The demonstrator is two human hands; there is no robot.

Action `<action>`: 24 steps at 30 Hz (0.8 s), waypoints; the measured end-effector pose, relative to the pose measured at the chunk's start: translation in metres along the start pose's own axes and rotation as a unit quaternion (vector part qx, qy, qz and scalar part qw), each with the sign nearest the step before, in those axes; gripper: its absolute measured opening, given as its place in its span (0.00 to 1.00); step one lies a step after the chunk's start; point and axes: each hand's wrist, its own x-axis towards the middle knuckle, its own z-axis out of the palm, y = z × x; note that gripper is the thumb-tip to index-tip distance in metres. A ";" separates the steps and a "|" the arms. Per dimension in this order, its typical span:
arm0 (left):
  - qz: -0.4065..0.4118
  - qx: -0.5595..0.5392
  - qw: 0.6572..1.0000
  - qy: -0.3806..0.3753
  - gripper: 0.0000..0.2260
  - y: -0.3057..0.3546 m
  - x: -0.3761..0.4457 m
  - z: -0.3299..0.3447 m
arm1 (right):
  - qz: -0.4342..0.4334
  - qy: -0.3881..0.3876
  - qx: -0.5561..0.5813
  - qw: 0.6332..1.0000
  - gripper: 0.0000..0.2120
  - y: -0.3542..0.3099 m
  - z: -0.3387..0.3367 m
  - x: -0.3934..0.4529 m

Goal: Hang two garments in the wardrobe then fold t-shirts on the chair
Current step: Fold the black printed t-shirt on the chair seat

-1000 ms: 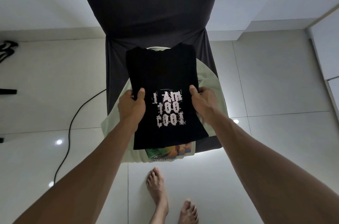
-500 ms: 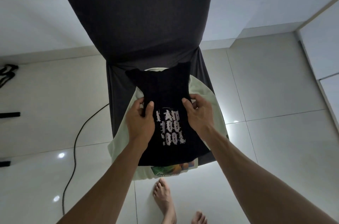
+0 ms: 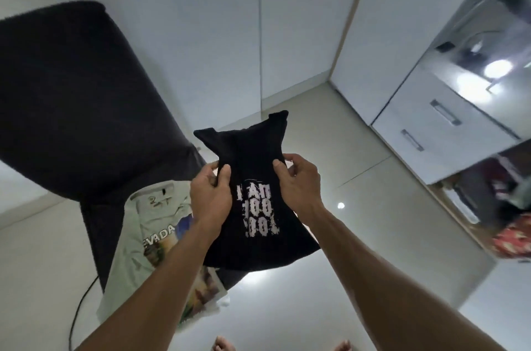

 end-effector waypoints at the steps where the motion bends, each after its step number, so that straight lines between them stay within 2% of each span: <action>1: 0.009 0.000 1.000 -0.022 0.11 0.022 -0.013 0.026 | 0.006 0.023 0.010 1.000 0.12 0.000 -0.037 0.003; 6: 0.026 0.026 0.993 -0.114 0.08 0.102 -0.081 0.139 | 0.026 0.107 0.041 0.993 0.11 0.015 -0.193 -0.003; 11: 0.075 0.067 0.965 -0.241 0.11 0.160 -0.156 0.259 | 0.051 0.208 0.061 0.975 0.08 0.050 -0.340 -0.015; 15: 0.083 0.078 0.929 -0.351 0.07 0.191 -0.210 0.349 | 0.066 0.289 0.062 0.953 0.06 0.084 -0.435 -0.028; 19: 0.110 0.125 0.882 -0.440 0.09 0.213 -0.249 0.431 | 0.083 0.352 0.090 0.928 0.02 0.116 -0.509 -0.034; 24: 0.138 0.164 0.819 -0.532 0.08 0.233 -0.279 0.513 | 0.118 0.419 0.083 0.897 0.06 0.147 -0.578 -0.034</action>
